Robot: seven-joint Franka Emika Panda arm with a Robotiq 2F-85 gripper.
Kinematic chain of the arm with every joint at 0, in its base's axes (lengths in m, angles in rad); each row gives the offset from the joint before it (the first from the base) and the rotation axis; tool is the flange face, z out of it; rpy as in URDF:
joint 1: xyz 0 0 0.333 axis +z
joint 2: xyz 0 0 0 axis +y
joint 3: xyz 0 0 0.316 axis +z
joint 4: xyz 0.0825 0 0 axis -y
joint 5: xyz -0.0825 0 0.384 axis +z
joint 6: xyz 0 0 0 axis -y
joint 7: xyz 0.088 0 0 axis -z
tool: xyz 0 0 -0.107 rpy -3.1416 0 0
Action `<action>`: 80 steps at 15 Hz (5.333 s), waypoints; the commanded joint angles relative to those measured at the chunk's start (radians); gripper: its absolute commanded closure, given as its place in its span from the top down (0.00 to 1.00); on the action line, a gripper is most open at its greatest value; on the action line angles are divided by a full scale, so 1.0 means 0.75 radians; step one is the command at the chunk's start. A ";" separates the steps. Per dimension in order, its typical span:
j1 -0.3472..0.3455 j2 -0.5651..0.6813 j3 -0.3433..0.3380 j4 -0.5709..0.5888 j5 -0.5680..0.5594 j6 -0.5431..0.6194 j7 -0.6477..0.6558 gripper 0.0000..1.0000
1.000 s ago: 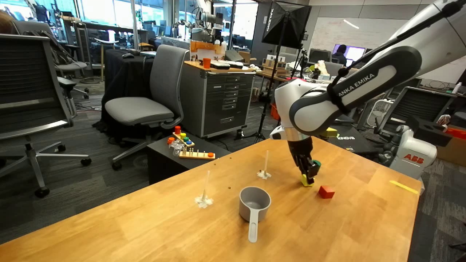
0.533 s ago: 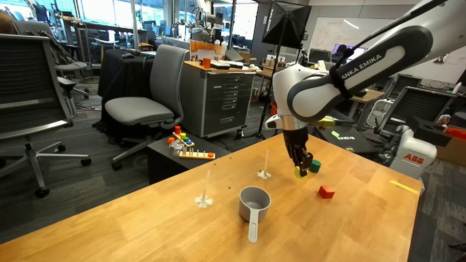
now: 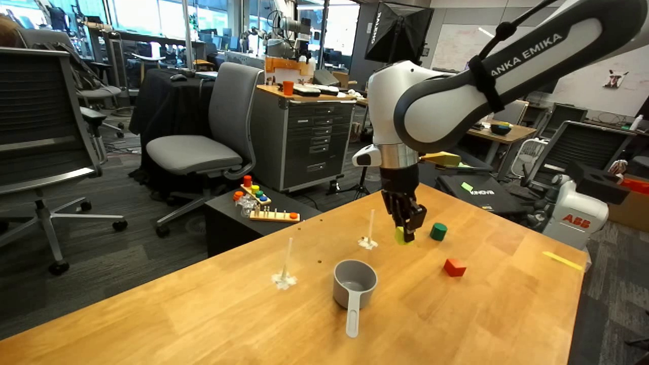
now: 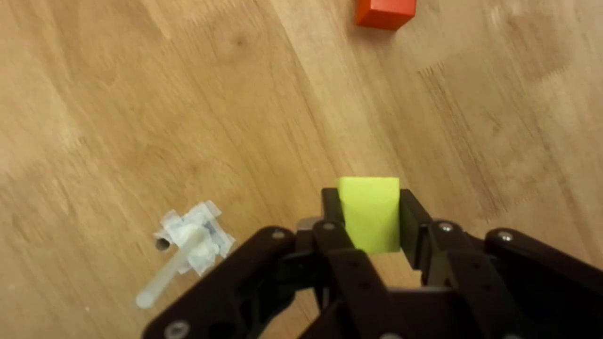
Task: Take the yellow, green and orange blocks one at a time from the table and put them in the gray pot
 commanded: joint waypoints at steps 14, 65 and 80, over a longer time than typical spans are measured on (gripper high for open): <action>0.158 -0.147 0.059 -0.168 -0.012 0.061 0.046 0.08; -0.071 -0.040 -0.077 0.010 0.018 0.085 0.213 1.00; -0.234 0.046 -0.155 0.058 0.054 0.066 0.318 1.00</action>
